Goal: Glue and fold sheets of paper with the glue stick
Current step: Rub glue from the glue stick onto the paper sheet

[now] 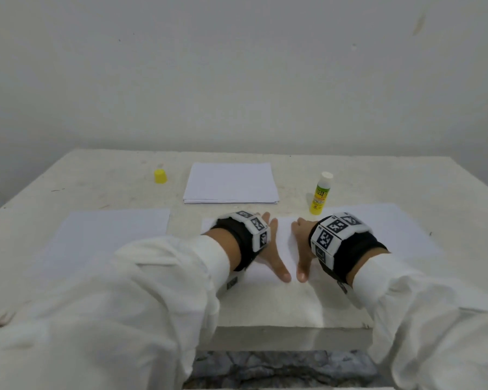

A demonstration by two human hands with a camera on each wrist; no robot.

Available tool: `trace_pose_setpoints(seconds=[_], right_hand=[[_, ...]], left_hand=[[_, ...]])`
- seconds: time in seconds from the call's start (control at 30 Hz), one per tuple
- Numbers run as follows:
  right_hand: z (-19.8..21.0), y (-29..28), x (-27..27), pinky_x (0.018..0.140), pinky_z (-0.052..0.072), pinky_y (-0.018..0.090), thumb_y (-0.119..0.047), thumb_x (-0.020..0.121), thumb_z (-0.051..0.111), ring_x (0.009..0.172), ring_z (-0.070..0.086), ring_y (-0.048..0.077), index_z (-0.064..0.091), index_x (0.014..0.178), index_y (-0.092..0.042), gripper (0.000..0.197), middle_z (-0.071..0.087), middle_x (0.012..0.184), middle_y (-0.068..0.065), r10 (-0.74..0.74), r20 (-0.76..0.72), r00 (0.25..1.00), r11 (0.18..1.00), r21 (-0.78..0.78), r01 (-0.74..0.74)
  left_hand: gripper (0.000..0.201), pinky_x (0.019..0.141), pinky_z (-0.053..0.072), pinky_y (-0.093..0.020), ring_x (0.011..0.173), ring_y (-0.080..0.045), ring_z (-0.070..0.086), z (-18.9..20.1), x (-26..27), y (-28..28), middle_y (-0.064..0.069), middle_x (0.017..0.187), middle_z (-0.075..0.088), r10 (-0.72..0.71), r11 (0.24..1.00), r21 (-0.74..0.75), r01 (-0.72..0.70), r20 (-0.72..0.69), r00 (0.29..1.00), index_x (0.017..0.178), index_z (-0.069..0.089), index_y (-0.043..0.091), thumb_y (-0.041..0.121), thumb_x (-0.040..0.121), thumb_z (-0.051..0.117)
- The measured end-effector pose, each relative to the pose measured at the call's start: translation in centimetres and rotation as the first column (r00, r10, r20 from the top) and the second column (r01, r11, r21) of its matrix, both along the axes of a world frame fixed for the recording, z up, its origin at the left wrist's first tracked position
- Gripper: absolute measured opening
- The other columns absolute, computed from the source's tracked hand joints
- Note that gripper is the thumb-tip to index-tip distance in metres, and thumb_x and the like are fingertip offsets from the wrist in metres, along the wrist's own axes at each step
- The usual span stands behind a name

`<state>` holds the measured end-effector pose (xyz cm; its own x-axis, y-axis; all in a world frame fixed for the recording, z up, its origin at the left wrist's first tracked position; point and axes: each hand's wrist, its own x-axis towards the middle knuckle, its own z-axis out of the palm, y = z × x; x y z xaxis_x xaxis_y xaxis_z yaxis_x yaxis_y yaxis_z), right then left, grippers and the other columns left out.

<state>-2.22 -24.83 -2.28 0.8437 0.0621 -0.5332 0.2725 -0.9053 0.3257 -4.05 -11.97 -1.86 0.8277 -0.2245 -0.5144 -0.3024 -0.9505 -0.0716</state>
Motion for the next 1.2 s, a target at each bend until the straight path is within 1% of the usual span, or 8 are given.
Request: trace_pose_setpoints(seconds=[0.13, 0.3, 0.5, 0.67, 0.77, 0.9, 1.07, 1.2], right_hand=[[0.9, 1.9, -0.9, 0.089, 0.046, 0.057, -0.055, 0.034, 0.083, 0.108, 0.055, 0.041, 0.042, 0.129, -0.008, 0.114, 0.052, 0.122, 0.018, 0.016, -0.024, 1.000, 0.998, -0.056, -0.017], [2.0, 1.8, -1.4, 0.085, 0.049, 0.055, -0.060, 0.037, 0.084, 0.108, 0.053, 0.041, 0.028, 0.140, -0.011, 0.127, 0.050, 0.127, 0.014, 0.049, -0.007, 0.999, 0.996, -0.070, -0.049], [-4.0, 0.0, 3.9, 0.085, 0.045, 0.060, -0.079, -0.002, 0.066, 0.112, 0.044, 0.046, -0.012, 0.142, -0.040, 0.168, 0.042, 0.130, 0.023, 0.040, -0.017, 0.999, 0.998, -0.053, -0.041], [3.1, 2.6, -2.0, 0.108, 0.032, 0.049, -0.051, 0.063, 0.082, 0.137, 0.029, 0.037, -0.013, 0.151, -0.023, 0.133, 0.021, 0.153, 0.017, 0.129, -0.119, 0.984, 0.987, -0.078, -0.139], [3.9, 5.0, -3.7, 0.111, 0.024, 0.045, -0.039, 0.077, 0.075, 0.142, 0.019, 0.035, -0.006, 0.152, -0.026, 0.112, 0.009, 0.157, 0.017, 0.230, -0.140, 0.963, 0.973, 0.011, -0.231], [1.6, 10.6, -3.5, 0.111, 0.023, 0.052, -0.064, 0.073, 0.066, 0.143, 0.020, 0.032, -0.002, 0.151, -0.035, 0.107, 0.005, 0.159, 0.008, 0.320, -0.117, 0.940, 0.944, 0.118, -0.307], [-0.2, 12.0, -1.1, 0.105, 0.033, 0.058, -0.083, 0.027, 0.071, 0.140, 0.026, 0.034, 0.002, 0.150, -0.031, 0.150, 0.005, 0.159, 0.003, 0.272, -0.053, 0.961, 0.956, 0.130, -0.264], [2.3, 7.4, -1.6, 0.117, 0.013, 0.049, -0.065, 0.056, 0.078, 0.147, 0.003, 0.027, -0.012, 0.150, -0.016, 0.140, -0.011, 0.159, 0.005, 0.203, -0.103, 0.974, 0.972, 0.138, -0.188]], left_hand=[[0.143, 0.116, 0.013, -0.054, 0.146, -0.032, -0.003, 0.0, 0.0, -1.6, -0.005, 0.159, -0.015, -0.043, 0.999, -0.031, 0.043, 0.000, 0.999, 0.150, -0.014, 0.023, 0.083, 0.049, 0.067], [0.143, 0.117, 0.004, -0.056, 0.146, -0.027, -0.013, -0.3, -0.5, 2.3, 0.001, 0.157, -0.022, -0.003, 1.000, 0.010, 0.003, -0.028, 1.000, 0.149, -0.019, 0.022, 0.086, 0.050, 0.062], [0.138, 0.116, 0.006, -0.049, 0.147, -0.024, -0.004, 0.0, -1.5, 9.5, -0.003, 0.159, -0.016, 0.069, 0.997, 0.023, -0.068, -0.022, 0.997, 0.150, -0.015, 0.009, 0.078, 0.061, 0.065], [0.137, 0.116, 0.009, -0.050, 0.147, -0.025, -0.003, 0.0, -2.4, 12.3, -0.004, 0.159, -0.014, 0.046, 0.997, 0.067, -0.046, -0.002, 0.999, 0.150, -0.014, 0.012, 0.079, 0.060, 0.064], [0.135, 0.116, 0.012, -0.051, 0.146, -0.028, -0.002, 0.0, -2.7, 12.5, -0.006, 0.159, -0.008, 0.061, 0.995, 0.081, -0.063, 0.030, 0.998, 0.151, -0.009, 0.019, 0.081, 0.057, 0.064], [0.135, 0.115, 0.017, -0.052, 0.145, -0.029, 0.007, 0.1, -2.5, 12.2, -0.007, 0.159, 0.003, 0.028, 0.993, 0.112, -0.035, 0.066, 0.997, 0.152, 0.001, 0.019, 0.085, 0.052, 0.063], [0.134, 0.115, 0.019, -0.050, 0.144, -0.028, 0.014, 0.0, -2.6, 12.2, -0.005, 0.158, 0.007, 0.022, 0.992, 0.119, -0.032, 0.083, 0.996, 0.152, 0.001, 0.020, 0.085, 0.052, 0.063], [0.133, 0.115, 0.017, -0.050, 0.143, -0.029, 0.015, 0.5, -2.6, 12.0, -0.004, 0.158, 0.007, 0.044, 0.991, 0.127, -0.051, 0.055, 0.998, 0.152, 0.000, 0.020, 0.083, 0.054, 0.064]])
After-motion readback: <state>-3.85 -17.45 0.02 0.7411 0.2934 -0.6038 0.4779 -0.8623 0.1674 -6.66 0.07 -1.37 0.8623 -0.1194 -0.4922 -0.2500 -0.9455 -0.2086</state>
